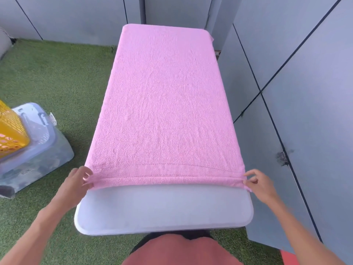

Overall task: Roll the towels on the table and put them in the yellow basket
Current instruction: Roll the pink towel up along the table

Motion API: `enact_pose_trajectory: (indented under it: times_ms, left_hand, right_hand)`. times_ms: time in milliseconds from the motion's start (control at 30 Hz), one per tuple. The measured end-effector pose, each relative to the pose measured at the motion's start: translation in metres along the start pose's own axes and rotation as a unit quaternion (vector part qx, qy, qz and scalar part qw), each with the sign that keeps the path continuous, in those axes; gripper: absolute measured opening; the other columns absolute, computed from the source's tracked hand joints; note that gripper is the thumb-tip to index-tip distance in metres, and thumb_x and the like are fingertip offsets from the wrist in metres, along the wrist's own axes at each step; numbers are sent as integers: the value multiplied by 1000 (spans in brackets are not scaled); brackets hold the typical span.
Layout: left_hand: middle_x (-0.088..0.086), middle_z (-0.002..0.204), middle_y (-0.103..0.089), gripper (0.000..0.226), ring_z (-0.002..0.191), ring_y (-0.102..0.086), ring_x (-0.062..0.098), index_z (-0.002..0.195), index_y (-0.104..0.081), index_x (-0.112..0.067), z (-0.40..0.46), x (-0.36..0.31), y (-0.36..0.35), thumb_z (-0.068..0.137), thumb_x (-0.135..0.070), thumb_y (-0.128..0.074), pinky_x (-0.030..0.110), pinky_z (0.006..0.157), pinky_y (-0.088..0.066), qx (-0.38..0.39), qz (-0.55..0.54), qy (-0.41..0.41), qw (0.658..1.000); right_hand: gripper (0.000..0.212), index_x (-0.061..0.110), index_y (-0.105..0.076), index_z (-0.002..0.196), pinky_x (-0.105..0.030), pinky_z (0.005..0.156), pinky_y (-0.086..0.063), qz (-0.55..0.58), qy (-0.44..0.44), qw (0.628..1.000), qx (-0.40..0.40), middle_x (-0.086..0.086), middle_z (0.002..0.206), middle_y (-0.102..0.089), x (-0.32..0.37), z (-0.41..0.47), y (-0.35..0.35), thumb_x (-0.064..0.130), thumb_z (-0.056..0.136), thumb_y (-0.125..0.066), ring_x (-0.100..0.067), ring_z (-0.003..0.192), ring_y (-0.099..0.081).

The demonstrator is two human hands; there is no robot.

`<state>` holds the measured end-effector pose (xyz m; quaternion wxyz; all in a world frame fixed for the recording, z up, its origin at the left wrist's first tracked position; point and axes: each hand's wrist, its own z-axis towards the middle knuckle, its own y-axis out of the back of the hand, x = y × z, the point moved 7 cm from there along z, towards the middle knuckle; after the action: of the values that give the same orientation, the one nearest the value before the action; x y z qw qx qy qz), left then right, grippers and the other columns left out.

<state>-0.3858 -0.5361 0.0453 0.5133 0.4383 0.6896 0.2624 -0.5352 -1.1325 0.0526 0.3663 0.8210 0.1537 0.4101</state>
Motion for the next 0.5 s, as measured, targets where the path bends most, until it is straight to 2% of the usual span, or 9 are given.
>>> enact_pose_trajectory:
  times_ms: [67,167,267,333,400,500]
  left_hand:
    - [6,98,-49,15,90,-48,27,90,-63,-14,-7,-6,4,83,-3,-69,39,74,-43,-58,46,-27,997]
    - [10,95,-55,22,84,-44,29,92,-68,-8,-35,-22,-6,77,9,-67,40,63,-43,-146,165,-92,971]
    - [17,108,-53,39,94,-47,37,110,-61,-2,-57,-27,-28,74,12,-68,48,61,-52,-159,150,-125,968]
    - [17,113,-50,44,102,-47,39,118,-56,-2,-58,-25,-34,76,10,-65,49,56,-55,-155,137,-123,971]
    - [15,114,-51,43,103,-46,37,117,-56,-4,-47,-23,-33,77,12,-64,48,50,-54,-142,120,-106,977]
    - [11,105,-57,35,95,-48,35,105,-61,-5,-21,-16,-28,78,16,-60,46,53,-50,-133,125,-91,979]
  right_hand:
    - [12,16,-67,80,-32,79,-43,-73,24,993,-92,5,74,-55,4,-4,1,6,78,-73,-25,82,-58]
    - [13,12,-72,90,-33,81,-37,-194,111,962,-160,0,83,-49,16,-26,-14,2,83,-67,-28,87,-48]
    - [33,-1,-62,116,-42,91,-46,-208,134,959,-135,-12,104,-52,13,-46,-40,-3,83,-64,-31,103,-46]
    - [40,-3,-58,122,-43,97,-44,-198,135,963,-124,-14,116,-50,13,-48,-44,-5,83,-64,-32,112,-44]
    - [39,-1,-60,121,-43,100,-42,-182,128,967,-124,-13,116,-52,15,-38,-39,-8,83,-61,-33,112,-47]
    - [50,14,-63,122,-38,96,-41,-175,127,969,-122,-7,109,-52,19,-24,-31,-15,83,-51,-29,103,-48]
